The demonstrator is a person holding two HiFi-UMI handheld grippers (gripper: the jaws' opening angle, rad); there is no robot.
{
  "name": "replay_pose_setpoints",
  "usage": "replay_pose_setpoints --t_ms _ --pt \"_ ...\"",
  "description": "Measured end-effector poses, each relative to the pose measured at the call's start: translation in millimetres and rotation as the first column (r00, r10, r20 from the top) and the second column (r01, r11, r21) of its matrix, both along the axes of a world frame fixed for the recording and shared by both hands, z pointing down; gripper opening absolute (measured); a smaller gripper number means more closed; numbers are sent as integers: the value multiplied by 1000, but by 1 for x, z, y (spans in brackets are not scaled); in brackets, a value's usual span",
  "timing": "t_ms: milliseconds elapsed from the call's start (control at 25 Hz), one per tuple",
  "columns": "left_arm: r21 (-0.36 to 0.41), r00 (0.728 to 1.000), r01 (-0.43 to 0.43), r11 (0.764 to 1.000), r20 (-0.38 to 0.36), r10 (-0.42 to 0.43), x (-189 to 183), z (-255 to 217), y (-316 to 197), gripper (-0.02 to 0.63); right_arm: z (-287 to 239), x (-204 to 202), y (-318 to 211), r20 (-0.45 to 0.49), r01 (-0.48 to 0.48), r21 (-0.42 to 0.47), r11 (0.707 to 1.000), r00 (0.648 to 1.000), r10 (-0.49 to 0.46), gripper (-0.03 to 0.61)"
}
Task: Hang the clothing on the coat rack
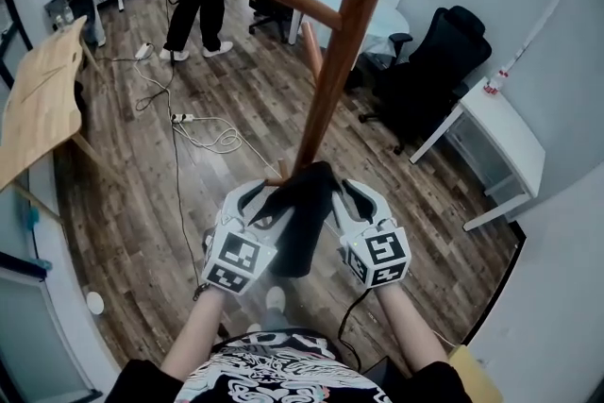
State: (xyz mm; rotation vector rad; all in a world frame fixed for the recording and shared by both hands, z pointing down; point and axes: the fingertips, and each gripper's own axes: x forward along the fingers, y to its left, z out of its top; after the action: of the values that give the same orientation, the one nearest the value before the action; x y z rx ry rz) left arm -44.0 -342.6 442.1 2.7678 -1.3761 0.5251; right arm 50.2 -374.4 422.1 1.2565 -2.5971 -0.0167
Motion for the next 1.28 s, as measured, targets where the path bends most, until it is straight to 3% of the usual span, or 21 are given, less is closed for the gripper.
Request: replay_pose_setpoints --t_ms 240,360,680,720,840,880,920,960,1160,1240,1280 --pt "64 997 70 996 -24 -68 -22 -24 2 221 -26 0 12 27 -13 67 998 1000 11 87" --pt "86 994 109 990 -26 -107 -31 -29 6 133 -33 5 18 35 -36 101 994 999 32 83" --pt "134 995 99 986 -16 -98 -33 -39 31 -3 -47 8 46 65 -85 150 985 995 76 57" --pt "133 995 96 986 -17 -95 -34 -38 34 -3 -48 8 51 68 -84 153 985 995 74 0" --pt "56 998 58 997 -11 -58 -32 -23 40 2 -49 7 64 69 -82 148 986 995 72 0" --pt "16 999 43 999 4 -43 -30 -15 43 63 -48 7 69 67 -81 144 986 995 72 0" --pt "-13 999 37 999 23 -37 -30 -8 46 165 -48 7 74 64 -80 141 987 995 71 0" --pt "-25 999 41 999 37 -40 -31 -4 49 204 -47 6 79 61 -78 141 987 996 70 0" --pt "44 996 90 995 -17 -90 -37 -24 67 186 -51 9 104 60 -84 138 987 995 77 0" --pt "62 996 91 994 -12 -90 -34 -28 77 78 -50 10 119 57 -83 133 988 996 76 0" --pt "65 996 90 994 -5 -90 -34 -28 82 64 -48 9 126 53 -80 131 988 996 74 0"
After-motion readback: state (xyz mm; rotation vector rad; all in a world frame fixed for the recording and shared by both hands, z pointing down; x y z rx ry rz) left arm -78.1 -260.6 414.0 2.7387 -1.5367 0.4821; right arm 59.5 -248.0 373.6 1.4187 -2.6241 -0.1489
